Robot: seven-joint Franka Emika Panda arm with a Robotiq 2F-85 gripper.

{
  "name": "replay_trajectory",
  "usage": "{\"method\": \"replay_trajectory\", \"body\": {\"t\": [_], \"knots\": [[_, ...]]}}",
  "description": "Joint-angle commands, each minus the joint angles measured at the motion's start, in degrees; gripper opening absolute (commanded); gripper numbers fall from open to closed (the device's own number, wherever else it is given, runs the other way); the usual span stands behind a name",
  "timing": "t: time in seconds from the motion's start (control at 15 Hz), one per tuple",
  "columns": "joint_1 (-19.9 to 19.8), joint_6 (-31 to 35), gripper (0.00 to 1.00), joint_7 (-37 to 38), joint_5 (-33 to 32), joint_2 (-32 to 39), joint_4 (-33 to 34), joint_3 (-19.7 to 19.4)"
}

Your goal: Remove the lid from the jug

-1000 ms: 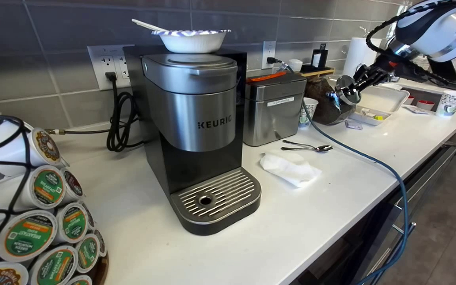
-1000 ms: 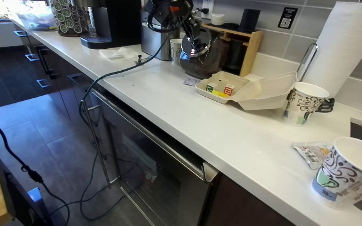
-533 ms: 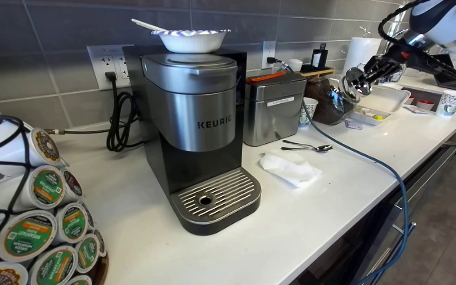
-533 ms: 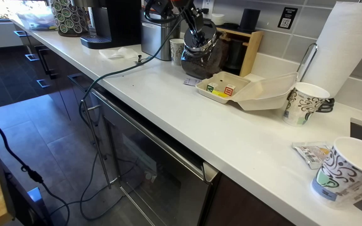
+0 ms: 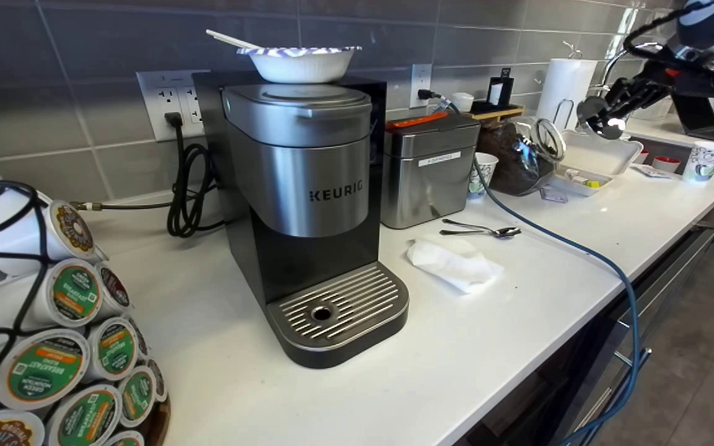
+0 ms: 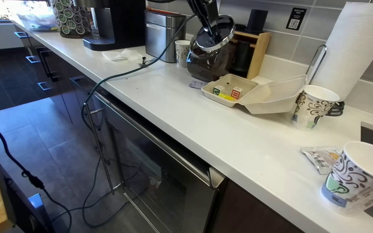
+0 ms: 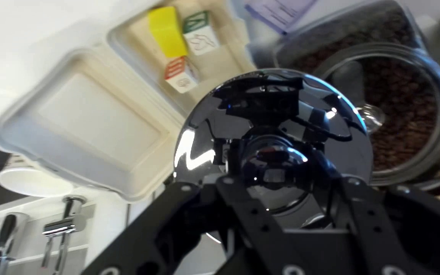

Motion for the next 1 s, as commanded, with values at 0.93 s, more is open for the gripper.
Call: {"method": "replay_trajectory", "body": {"t": [0.93], "knots": [[12.3, -35.1, 0.21, 35.4, -32.3, 23.6, 34.1, -12.7]]}}
